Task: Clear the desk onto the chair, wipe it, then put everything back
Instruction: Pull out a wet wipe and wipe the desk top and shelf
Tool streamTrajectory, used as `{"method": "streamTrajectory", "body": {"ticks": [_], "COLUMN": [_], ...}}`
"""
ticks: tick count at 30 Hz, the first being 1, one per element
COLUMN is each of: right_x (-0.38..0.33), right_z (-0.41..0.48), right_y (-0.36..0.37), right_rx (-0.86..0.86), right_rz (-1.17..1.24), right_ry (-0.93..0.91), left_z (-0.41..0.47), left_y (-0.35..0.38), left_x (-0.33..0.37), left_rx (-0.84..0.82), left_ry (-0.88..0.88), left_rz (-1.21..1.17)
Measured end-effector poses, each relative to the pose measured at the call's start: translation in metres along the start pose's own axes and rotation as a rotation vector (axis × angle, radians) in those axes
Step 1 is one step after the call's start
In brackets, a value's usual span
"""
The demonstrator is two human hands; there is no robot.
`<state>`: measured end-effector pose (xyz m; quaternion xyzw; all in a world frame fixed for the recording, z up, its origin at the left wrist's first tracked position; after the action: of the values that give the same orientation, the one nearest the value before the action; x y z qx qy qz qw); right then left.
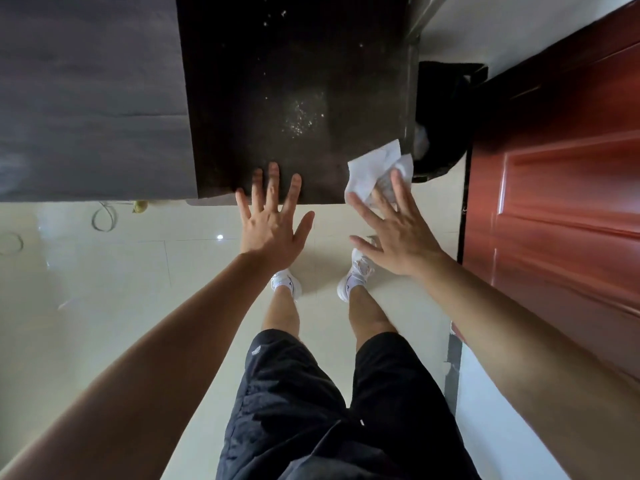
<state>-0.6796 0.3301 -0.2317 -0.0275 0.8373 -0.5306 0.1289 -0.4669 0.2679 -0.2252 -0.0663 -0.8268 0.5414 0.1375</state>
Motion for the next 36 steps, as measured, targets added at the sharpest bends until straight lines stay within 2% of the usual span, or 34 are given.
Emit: {"method": "streamTrajectory", "body": {"ticks": [2,7,10,12,16,19,23,28,31,36], "right_x": [0.009,0.038,0.04,0.028,-0.009,-0.006,0.011,0.037,0.038,0.02], "right_z": [0.011,0.111,0.157,0.148,0.065,0.017,0.023,0.119,0.161,0.114], "right_y": [-0.007,-0.058,-0.075,-0.066,-0.023,0.002,-0.004,-0.056,-0.076,-0.06], "right_rx": [0.005,0.051,0.034,0.043,0.118,0.074,0.066,0.133,0.102,0.097], "right_rz": [-0.019,0.055,0.012,-0.006,-0.011,-0.042,-0.094,0.011,0.055,0.074], "right_ry": [-0.013,0.22,0.238,0.221,0.049,-0.039,-0.136,0.082,0.165,0.142], "left_z": [0.0,-0.001,-0.001,0.001,-0.001,-0.001,-0.001,0.001,0.003,0.001], "left_y": [-0.002,-0.008,-0.006,-0.006,-0.005,0.0,0.004,0.004,0.003,-0.003], "left_x": [0.001,-0.004,-0.006,-0.003,0.001,0.003,0.002,-0.003,-0.003,0.002], "left_rx": [0.012,0.038,0.044,0.064,0.11,0.103,0.1,0.089,0.061,0.024], "left_ry": [-0.005,0.006,-0.001,-0.014,-0.066,-0.082,-0.088,-0.059,-0.052,-0.05], "left_rz": [-0.002,-0.019,-0.014,-0.036,-0.086,-0.051,-0.027,-0.046,-0.043,-0.016]}}
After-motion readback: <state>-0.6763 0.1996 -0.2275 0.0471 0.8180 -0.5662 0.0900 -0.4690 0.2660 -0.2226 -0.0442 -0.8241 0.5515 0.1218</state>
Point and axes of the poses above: each hand's wrist, its own z-axis towards the middle knuckle, its own y-axis out of the palm, x = y × z, the point moved 6 cm from there along z, towards the middle knuckle, and after that the axes turned 10 degrees about x, right-handed, at the moved point
